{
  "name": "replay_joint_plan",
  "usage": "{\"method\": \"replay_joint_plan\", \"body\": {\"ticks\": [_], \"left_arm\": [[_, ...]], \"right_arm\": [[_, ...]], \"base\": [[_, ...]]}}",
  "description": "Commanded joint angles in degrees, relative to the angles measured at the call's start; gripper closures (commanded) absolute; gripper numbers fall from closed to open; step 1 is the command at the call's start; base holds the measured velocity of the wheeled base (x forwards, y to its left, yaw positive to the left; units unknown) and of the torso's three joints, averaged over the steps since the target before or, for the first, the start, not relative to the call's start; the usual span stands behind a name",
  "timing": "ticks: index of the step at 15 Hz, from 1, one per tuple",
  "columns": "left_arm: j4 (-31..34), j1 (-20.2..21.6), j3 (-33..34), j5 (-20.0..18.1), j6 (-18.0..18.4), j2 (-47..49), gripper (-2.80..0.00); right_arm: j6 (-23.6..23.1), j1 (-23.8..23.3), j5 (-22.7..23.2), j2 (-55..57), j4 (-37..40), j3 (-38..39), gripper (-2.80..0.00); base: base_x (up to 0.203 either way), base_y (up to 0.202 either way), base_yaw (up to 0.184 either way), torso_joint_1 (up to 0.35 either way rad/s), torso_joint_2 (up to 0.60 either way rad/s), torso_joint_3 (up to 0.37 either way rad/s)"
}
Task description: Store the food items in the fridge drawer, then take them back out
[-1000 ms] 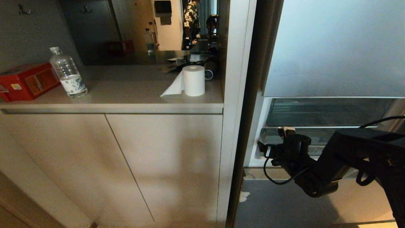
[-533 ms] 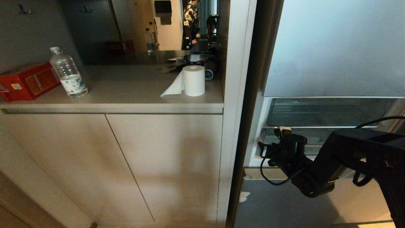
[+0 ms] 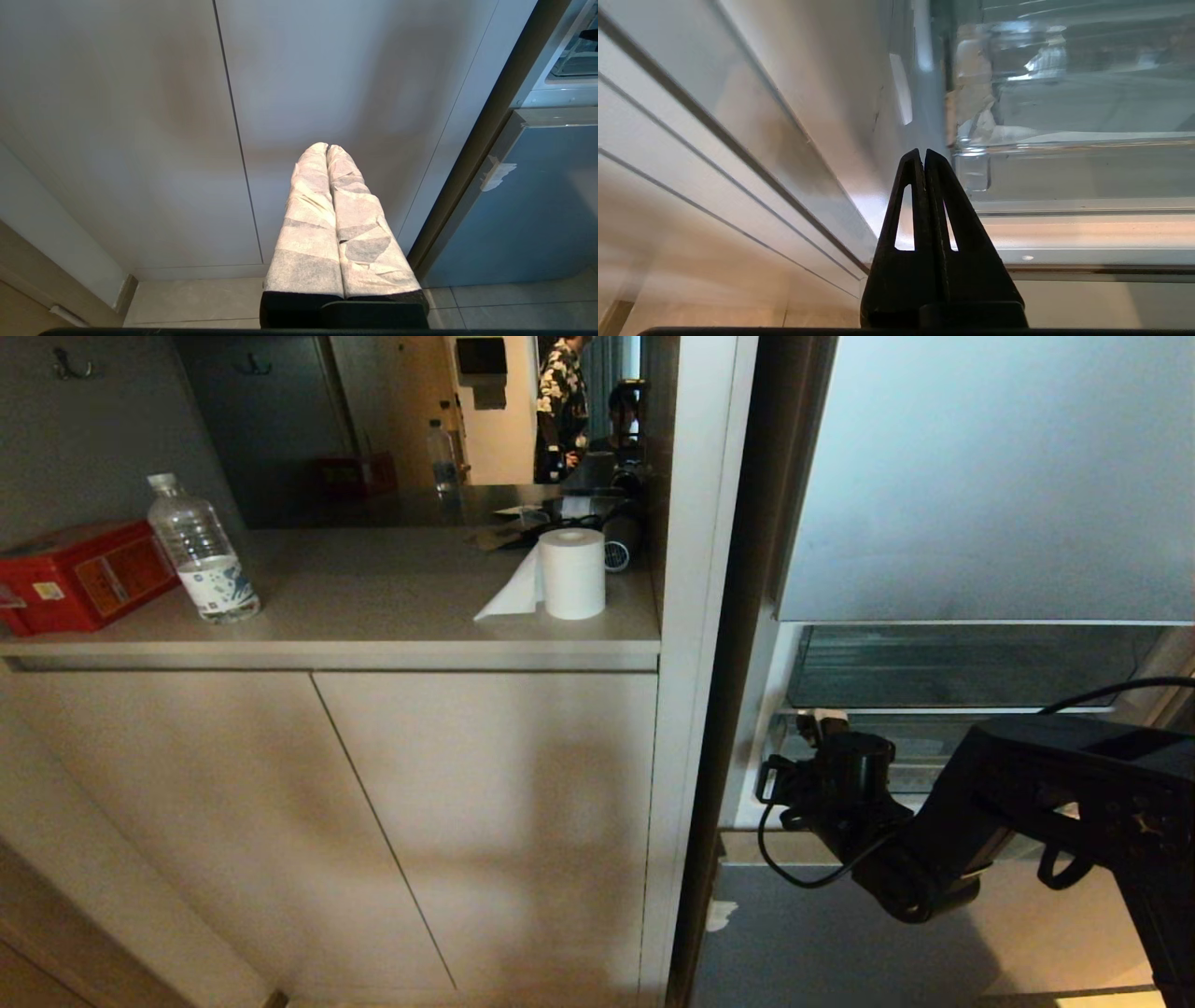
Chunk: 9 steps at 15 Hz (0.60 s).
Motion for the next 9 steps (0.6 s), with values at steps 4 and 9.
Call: {"method": "replay_joint_plan", "body": {"ticks": [4, 9], "left_arm": [[0.03, 0.01, -0.01, 0.02, -0.08, -0.11, 0.00], [0.03, 0.01, -0.01, 0.02, 0.01, -0.11, 0.00]], "right_arm": [[0.22, 0.02, -0.95, -0.19, -0.38, 0.72, 0.00], [1.36, -0.25, -1.14, -0.10, -0.47, 2.13, -2.80]], "base": [[0.000, 0.000, 0.000, 0.000, 0.00, 0.000], [0.000, 0.000, 0.000, 0.000, 0.00, 0.000]]}}
